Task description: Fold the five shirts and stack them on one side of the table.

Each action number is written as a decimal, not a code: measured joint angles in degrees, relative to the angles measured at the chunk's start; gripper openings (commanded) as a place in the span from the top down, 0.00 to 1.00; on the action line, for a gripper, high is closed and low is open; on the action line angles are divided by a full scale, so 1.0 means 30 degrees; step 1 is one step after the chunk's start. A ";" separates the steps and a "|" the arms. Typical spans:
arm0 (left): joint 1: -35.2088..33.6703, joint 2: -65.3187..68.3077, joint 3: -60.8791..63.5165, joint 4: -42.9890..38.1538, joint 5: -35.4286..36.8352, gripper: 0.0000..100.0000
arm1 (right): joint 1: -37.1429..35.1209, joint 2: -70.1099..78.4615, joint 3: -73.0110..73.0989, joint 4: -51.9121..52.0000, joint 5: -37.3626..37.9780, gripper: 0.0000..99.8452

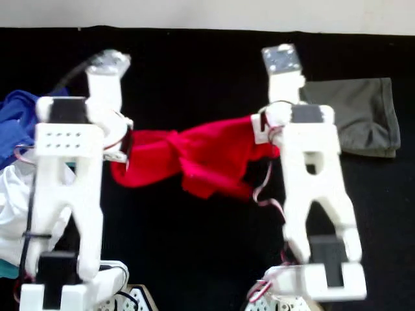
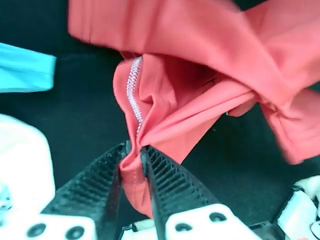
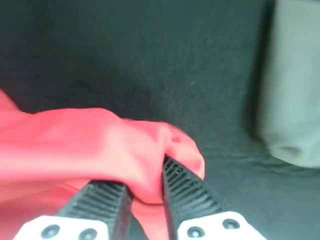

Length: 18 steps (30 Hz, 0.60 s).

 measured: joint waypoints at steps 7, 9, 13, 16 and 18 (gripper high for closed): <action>-0.0059 0.1407 0.6212 -0.8586 0.0000 0.99 | 0.0205 0.5187 -0.3663 0.1495 -0.0322 0.73; -0.0059 0.1612 0.7238 -1.0579 0.0000 0.99 | 0.0205 0.5187 -0.5216 0.3165 -0.0352 0.75; -0.0059 0.2139 0.8674 -1.3832 0.0000 0.99 | 0.0000 0.5099 -0.7648 0.6652 -0.0352 0.78; -0.0059 0.2755 0.8762 -1.4916 0.0000 0.99 | -0.0527 0.4513 -0.8908 0.8410 -0.0352 0.78; -0.0059 0.3370 0.8762 -1.5355 0.0000 0.99 | -0.0908 0.3927 -0.9495 0.9143 -0.0352 0.78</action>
